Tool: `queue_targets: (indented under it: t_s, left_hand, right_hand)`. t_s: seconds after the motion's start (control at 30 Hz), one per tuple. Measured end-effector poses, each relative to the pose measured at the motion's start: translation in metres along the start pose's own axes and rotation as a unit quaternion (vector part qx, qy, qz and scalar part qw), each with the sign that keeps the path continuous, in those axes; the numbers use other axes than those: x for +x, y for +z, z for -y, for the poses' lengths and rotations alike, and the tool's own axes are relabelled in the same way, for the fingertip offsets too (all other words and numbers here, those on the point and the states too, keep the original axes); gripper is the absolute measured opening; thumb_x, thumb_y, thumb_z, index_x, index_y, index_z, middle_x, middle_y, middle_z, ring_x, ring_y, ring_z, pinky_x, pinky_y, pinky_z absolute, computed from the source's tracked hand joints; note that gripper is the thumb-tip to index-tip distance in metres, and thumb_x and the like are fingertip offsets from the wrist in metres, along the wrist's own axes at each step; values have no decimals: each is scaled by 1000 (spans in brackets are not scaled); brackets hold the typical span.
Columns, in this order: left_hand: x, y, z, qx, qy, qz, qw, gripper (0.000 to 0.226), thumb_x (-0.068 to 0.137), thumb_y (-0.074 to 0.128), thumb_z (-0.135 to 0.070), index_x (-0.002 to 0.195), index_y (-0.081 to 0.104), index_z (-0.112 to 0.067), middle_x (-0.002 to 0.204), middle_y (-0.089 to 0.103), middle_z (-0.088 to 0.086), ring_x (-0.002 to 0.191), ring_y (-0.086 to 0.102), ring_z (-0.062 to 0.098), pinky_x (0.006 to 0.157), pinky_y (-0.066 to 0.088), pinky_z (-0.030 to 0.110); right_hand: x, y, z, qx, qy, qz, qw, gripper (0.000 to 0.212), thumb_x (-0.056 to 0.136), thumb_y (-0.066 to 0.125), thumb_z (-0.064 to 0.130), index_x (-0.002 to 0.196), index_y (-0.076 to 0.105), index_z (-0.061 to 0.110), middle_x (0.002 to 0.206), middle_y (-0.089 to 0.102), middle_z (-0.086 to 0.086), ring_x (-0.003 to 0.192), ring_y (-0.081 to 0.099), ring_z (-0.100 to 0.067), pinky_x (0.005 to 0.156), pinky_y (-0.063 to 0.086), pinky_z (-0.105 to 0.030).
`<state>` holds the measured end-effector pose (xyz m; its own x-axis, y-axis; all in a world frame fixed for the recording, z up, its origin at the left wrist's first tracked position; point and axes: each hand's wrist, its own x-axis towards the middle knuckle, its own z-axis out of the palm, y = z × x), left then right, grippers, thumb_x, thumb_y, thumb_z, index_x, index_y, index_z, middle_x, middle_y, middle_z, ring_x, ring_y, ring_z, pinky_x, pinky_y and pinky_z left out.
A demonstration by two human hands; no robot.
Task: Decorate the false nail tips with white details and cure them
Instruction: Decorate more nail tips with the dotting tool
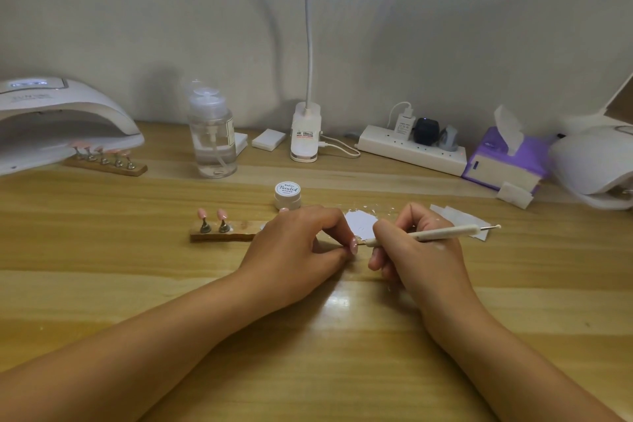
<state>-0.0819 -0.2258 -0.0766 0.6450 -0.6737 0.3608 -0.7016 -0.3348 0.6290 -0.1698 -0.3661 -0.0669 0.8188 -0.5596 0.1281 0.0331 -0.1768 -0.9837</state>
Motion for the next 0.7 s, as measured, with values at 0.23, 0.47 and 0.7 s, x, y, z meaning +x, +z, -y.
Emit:
queue_targets:
  t_s: [0.23, 0.47, 0.7]
  left_hand:
    - [0, -1, 0, 3, 2, -1, 1000, 5, 81, 71, -28, 80, 68, -31, 78, 56, -40, 59, 53, 1, 62, 30, 24]
    - [0, 0, -1, 6, -2, -1, 1000, 14, 83, 72, -25, 78, 65, -35, 74, 54, -43, 61, 52, -3, 62, 29, 23]
    - [0, -1, -1, 9, 1, 2, 1000, 8, 84, 71, -27, 80, 66, -33, 70, 54, -44, 60, 52, -5, 60, 28, 23]
  right_hand:
    - [0, 0, 0, -1, 3, -2, 1000, 32, 77, 61, 8, 57, 41, 21, 51, 64, -11, 40, 47, -13, 39, 36, -23]
    - [-1, 0, 3, 17, 10, -11, 1000, 28, 77, 60, 7, 60, 40, 16, 48, 60, -11, 38, 43, -12, 38, 34, -19]
    - [0, 0, 3, -19, 5, -12, 1000, 23, 75, 59, 8, 62, 41, 13, 44, 57, -11, 42, 42, -18, 38, 34, -21]
